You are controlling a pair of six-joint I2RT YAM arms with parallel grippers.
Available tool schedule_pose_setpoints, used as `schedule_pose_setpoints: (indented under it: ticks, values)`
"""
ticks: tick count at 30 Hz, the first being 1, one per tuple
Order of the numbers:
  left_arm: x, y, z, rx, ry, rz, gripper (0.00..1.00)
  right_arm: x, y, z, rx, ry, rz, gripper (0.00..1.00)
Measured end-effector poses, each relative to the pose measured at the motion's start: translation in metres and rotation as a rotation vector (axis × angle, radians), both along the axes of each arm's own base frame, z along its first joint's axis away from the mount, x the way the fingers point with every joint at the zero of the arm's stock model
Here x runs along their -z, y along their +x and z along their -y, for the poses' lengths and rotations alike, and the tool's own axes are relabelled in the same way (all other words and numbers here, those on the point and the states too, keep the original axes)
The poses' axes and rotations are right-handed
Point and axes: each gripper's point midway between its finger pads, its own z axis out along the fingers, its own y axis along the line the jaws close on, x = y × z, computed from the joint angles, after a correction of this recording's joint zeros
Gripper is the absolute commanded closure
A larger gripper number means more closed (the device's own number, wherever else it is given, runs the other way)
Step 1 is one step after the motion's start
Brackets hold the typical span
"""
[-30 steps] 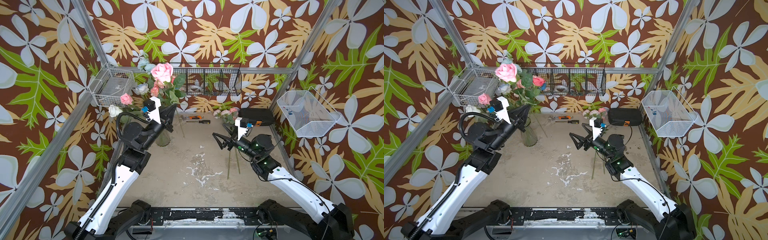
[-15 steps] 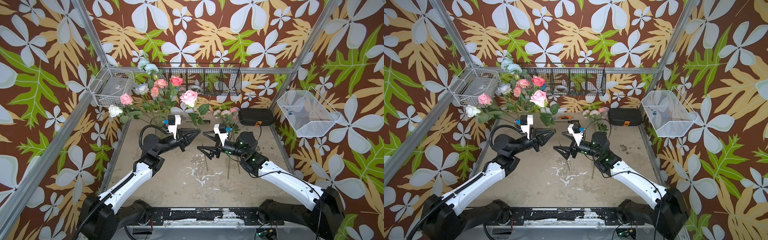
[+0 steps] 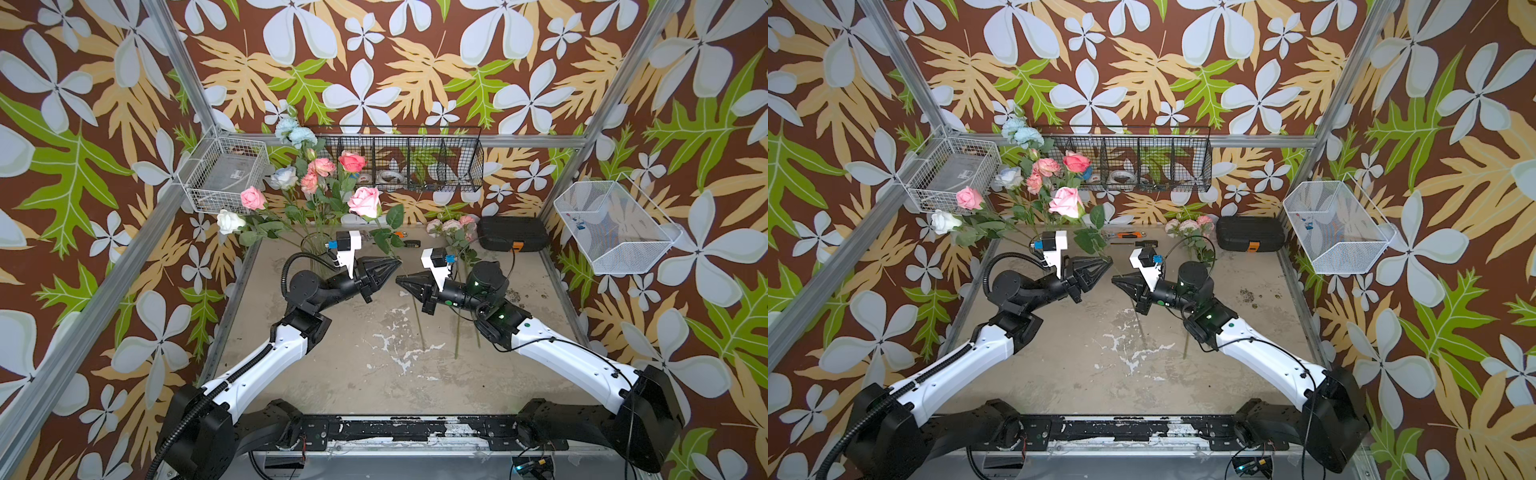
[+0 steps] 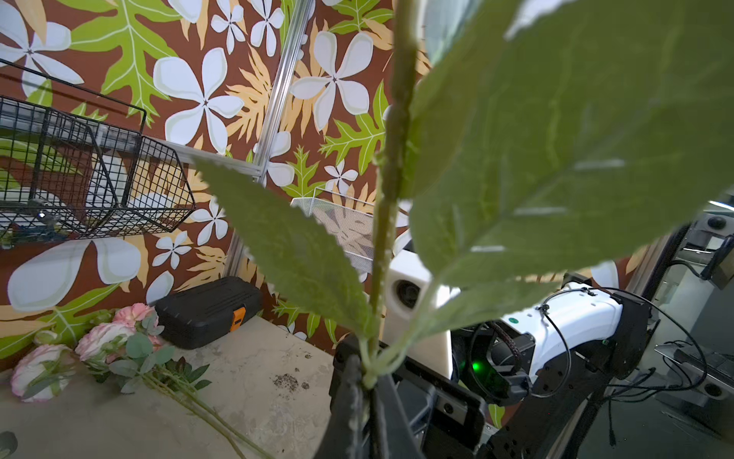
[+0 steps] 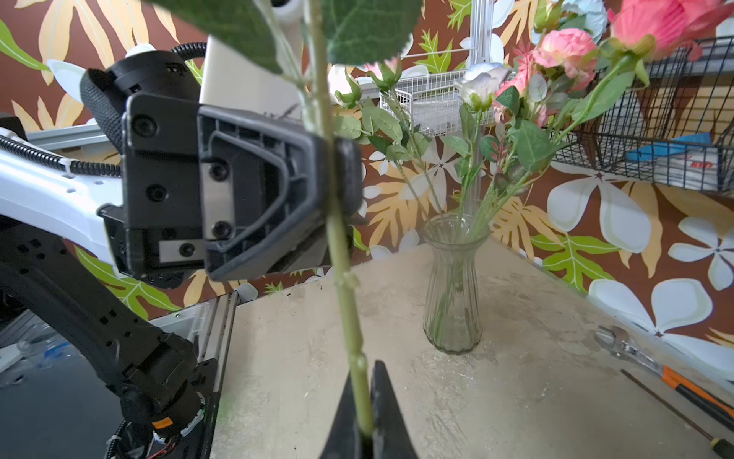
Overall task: Pick out pink flowers from the vase
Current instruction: Place the flower at the center of the board.
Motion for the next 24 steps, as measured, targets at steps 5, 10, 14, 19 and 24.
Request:
schedule_pose_setpoints:
  ticks: [5, 10, 14, 19, 24]
  values:
    - [0.012, 0.007, 0.0, -0.033, 0.013, -0.012, 0.45, 0.009, 0.001, 0.005, 0.03, 0.002, -0.039, 1.0]
    - [0.017, 0.019, -0.006, -0.121, 0.011, -0.015, 0.08, 0.021, 0.003, 0.016, 0.094, 0.007, -0.11, 1.0]
    - [0.032, 0.026, -0.018, -0.214, 0.022, -0.03, 0.08, 0.035, 0.008, 0.03, 0.186, -0.009, -0.166, 1.0]
    - [0.073, 0.025, -0.042, -0.352, 0.062, -0.085, 0.08, 0.08, 0.038, 0.071, 0.386, -0.058, -0.334, 1.0]
    - [0.106, 0.022, -0.062, -0.46, 0.11, -0.12, 0.08, 0.138, 0.076, 0.124, 0.603, -0.125, -0.561, 1.0]
